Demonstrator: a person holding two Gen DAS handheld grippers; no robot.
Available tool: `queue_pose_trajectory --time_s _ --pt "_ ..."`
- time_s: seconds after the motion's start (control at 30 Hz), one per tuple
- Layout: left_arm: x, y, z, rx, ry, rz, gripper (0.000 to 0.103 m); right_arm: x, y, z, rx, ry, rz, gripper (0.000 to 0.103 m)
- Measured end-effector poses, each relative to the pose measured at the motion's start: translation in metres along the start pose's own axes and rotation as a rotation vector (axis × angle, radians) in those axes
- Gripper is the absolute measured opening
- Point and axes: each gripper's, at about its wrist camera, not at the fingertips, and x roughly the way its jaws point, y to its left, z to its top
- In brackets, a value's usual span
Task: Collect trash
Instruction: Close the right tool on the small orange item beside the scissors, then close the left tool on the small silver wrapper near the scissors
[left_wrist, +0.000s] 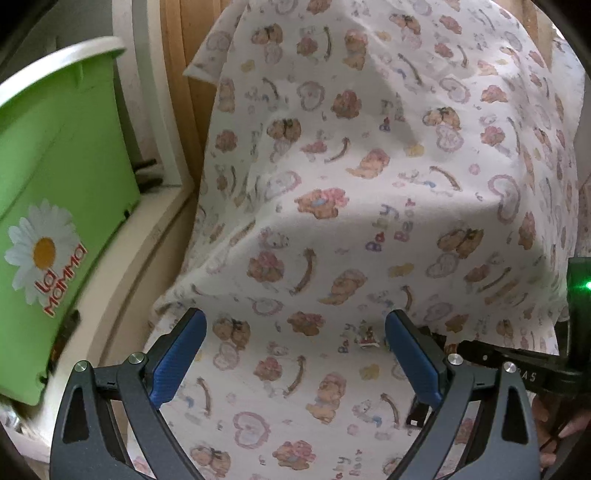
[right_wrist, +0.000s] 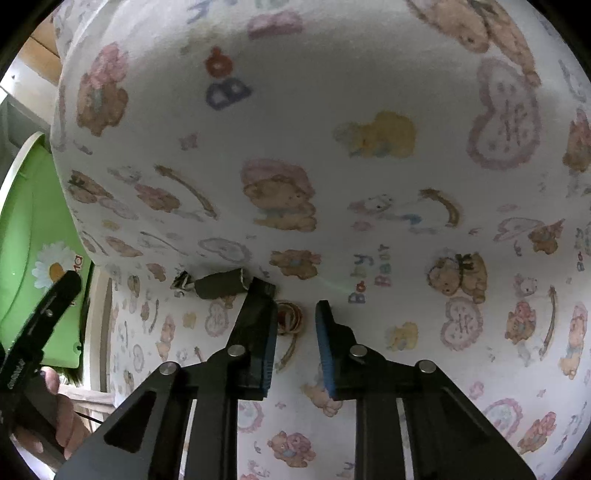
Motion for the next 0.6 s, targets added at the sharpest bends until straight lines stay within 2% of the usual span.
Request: queue_pose_trajectory --time_s 0.07,0.27,0.37,0.47,0.53,0.6 --pt "0.002 -0.001 0.001 -0.004 0.007 0.004 0.096 0.001 -0.002 -0.001 -0.008 0.017 0.001 0.009" --pt "0.009 0.001 0.005 -0.044 0.038 -0.028 0.096 -0.006 -0.002 -0.003 -0.013 -0.026 0.010 0.005" --pt "0.022 -0.002 0.006 -0.044 0.106 -0.014 0.095 -0.020 -0.004 -0.002 -0.024 -0.070 0.011 0.005" --pt "0.038 -0.008 0.004 -0.027 0.173 -0.041 0.086 -0.027 -0.004 0.000 -0.047 -0.099 -0.025 0.005" --pt "0.048 -0.015 0.003 -0.017 0.217 -0.082 0.073 -0.027 -0.004 0.000 -0.056 -0.098 -0.045 0.005" --pt "0.054 -0.023 0.003 -0.009 0.240 -0.119 0.071 -0.025 -0.005 -0.001 -0.062 -0.093 -0.072 0.005"
